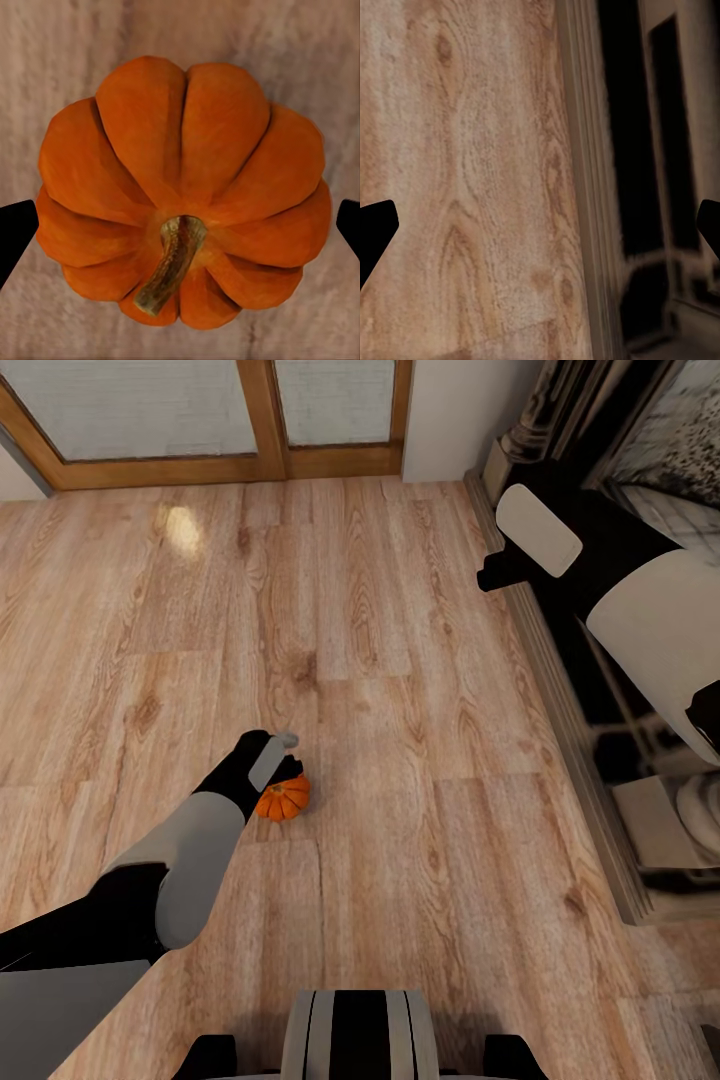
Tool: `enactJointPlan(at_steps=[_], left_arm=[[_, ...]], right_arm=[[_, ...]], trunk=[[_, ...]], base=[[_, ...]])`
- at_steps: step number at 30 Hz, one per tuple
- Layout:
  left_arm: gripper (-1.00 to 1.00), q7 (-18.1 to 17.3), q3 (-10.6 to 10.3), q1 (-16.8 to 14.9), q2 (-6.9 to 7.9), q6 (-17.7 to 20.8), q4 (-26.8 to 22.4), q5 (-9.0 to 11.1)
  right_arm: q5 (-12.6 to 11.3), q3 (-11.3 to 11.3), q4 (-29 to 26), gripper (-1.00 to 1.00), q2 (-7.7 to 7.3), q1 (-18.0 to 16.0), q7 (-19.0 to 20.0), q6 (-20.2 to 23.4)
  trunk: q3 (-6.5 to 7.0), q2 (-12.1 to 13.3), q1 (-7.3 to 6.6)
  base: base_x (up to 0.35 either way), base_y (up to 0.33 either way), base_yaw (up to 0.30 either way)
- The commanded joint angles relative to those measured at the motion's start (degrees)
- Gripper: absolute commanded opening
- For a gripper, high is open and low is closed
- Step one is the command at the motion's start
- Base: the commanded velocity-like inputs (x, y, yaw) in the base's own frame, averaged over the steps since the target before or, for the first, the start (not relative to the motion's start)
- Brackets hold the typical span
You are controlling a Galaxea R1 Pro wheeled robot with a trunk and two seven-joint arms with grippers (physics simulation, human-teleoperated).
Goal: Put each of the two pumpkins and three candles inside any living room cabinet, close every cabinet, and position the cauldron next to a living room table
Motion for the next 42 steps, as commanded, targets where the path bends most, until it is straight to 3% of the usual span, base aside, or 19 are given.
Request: enactJointPlan(at_steps=[1,18,23,39,40,42], left_arm=[[1.0,0.5,0.1,0.0,-0.05,0.1,0.0,0.6],[1.0,0.4,0.2,0.0,-0.05,0.1,0.3,0.6],[1.0,0.3,0.2,0.0,-0.05,-0.5,0.3,0.6],[1.0,0.3,0.2,0.0,-0.05,-1.2,1.2,0.6],[-1.0,0.3,0.2,0.0,-0.05,-1.2,1.2,0.6],[-1.0,0.3,0.2,0.0,-0.05,-1.2,1.2,0.6]], right_arm=[[-0.6,0.5,-0.1,1.0,-0.08,-0.1,-0.5,0.1],[-0.6,0.4,-0.1,1.0,-0.12,0.0,-0.5,0.2],[-0.6,0.4,-0.1,1.0,-0.15,0.0,-0.5,0.2],[-0.6,0.4,-0.1,1.0,-0.15,0.1,-0.5,0.2],[-0.6,0.4,-0.1,1.0,-0.14,0.1,-0.5,0.1],[-0.6,0.4,-0.1,1.0,-0.12,0.1,-0.5,0.1]], trunk=[[-0.04,0.0,-0.01],[-0.04,0.0,-0.01],[-1.14,-0.1,0.12],[-1.14,-0.1,0.12],[-1.14,-0.1,0.12],[-1.14,-0.1,0.12]], base=[[0.0,0.0,0.0],[0.0,0.0,0.0],[0.0,0.0,0.0],[0.0,0.0,0.0],[0.0,0.0,0.0],[0.0,0.0,0.0]])
